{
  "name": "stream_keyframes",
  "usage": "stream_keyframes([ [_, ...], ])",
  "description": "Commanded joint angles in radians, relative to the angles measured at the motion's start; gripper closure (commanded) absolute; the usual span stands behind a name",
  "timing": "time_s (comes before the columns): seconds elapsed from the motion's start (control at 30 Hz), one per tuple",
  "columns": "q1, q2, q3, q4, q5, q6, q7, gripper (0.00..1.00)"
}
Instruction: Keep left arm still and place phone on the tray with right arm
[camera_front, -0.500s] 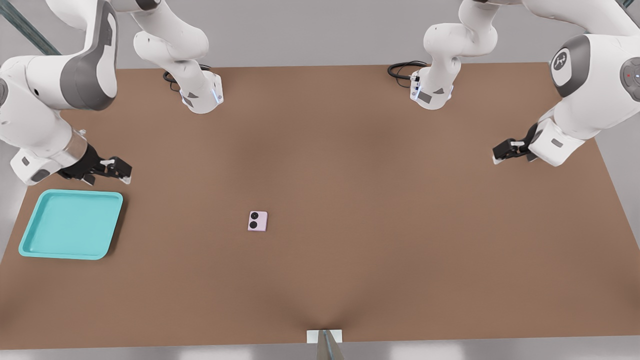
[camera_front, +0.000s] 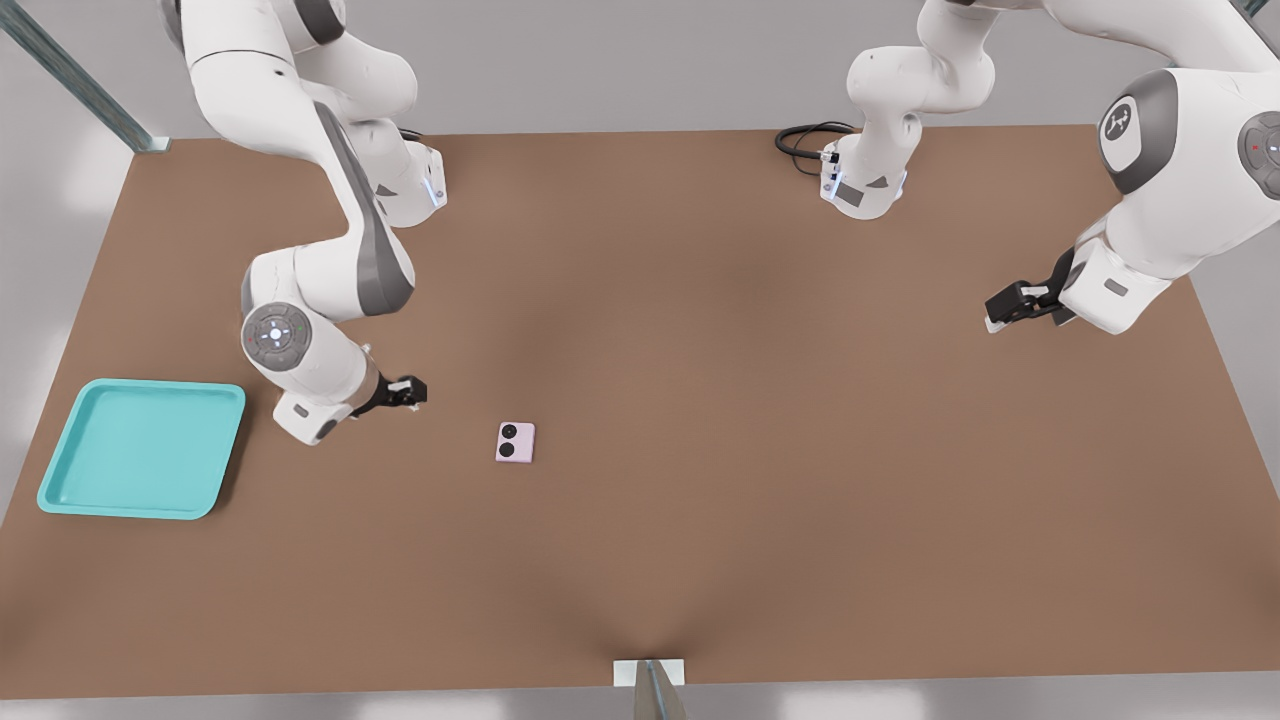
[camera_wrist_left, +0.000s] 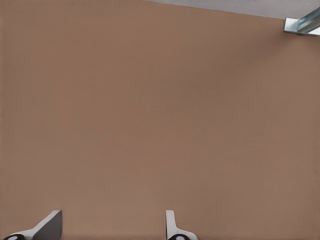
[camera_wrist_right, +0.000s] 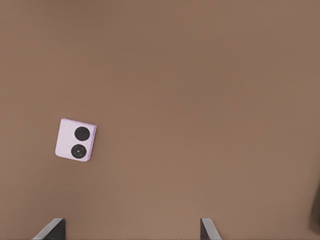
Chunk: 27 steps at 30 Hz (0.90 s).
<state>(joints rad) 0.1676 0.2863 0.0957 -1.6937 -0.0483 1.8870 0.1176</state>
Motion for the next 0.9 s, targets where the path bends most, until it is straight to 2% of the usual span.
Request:
stream_keyframes([
  [0.0,0.015,0.033,0.019,-0.004,-0.024,0.165,0.336,0.00],
  [0.17,0.059,0.125,0.050,-0.047,-0.019,0.311,0.536,0.00],
  [0.27,0.105,0.224,0.064,0.008,-0.024,0.337,0.648,0.00],
  [0.43,0.130,0.283,0.064,0.011,-0.024,0.391,0.688,0.00],
  [0.87,0.133,0.335,0.065,-0.067,-0.021,0.483,0.674,0.00],
])
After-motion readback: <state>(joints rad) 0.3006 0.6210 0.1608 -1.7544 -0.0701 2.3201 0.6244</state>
